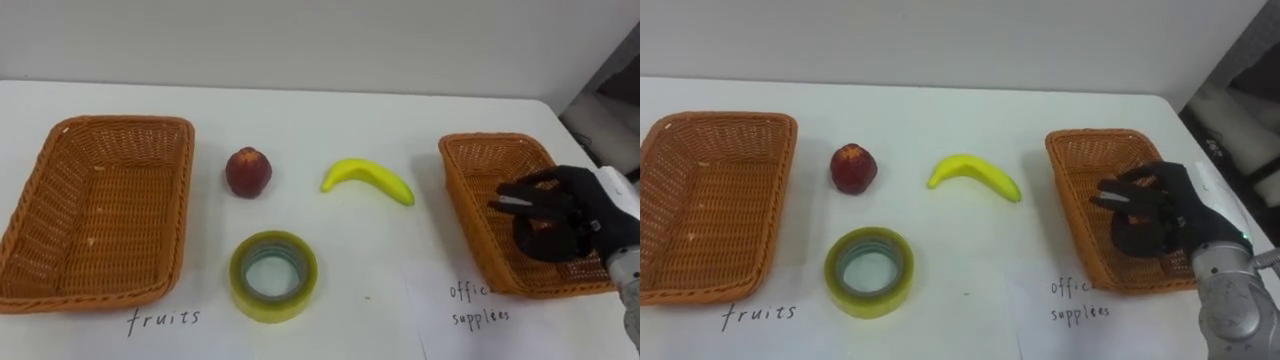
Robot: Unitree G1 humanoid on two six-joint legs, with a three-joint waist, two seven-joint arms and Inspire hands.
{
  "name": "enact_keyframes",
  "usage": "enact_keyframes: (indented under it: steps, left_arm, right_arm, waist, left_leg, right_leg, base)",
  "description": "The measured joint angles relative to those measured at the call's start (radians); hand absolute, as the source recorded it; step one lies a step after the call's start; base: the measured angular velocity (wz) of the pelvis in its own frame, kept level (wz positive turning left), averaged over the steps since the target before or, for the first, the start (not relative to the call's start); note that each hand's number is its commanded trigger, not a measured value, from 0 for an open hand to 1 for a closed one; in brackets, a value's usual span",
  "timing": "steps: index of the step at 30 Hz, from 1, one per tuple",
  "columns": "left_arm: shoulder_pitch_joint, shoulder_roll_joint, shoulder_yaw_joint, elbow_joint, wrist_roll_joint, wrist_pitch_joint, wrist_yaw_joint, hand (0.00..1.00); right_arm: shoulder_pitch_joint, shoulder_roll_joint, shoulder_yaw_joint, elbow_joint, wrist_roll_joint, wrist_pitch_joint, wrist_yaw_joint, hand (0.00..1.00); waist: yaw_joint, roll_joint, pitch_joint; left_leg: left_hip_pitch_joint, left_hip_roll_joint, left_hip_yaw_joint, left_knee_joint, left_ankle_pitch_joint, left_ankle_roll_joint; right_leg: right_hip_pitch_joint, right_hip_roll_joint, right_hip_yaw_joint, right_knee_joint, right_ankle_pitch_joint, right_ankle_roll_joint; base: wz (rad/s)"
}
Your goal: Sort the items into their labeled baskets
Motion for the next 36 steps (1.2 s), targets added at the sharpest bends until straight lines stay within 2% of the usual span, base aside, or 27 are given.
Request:
enact_keyframes:
  steps: [20,36]
  left_arm:
    - [0.0,0.001,0.0,-0.003,0.0,0.0,0.0,0.0]
    - [0.0,0.001,0.0,-0.003,0.0,0.004,0.0,0.0]
  right_arm:
    - [0.0,0.001,0.0,0.029,-0.042,0.007,0.0,0.0]
    - [0.0,0.001,0.0,0.029,-0.043,0.008,0.011,0.0]
  waist:
    - [0.002,0.005,0.0032]
    - [0.002,0.009,0.0012]
  left_leg:
    - [-0.001,0.0,0.0,-0.001,0.0,0.0]
    - [-0.002,0.0,0.002,-0.001,0.0,0.0]
  right_leg:
    - [-0.001,0.0,-0.001,0.0,0.0,0.0]
    - [-0.003,0.0,0.001,0.001,0.0,0.0]
  base:
    - [0.0]
    - [0.0]
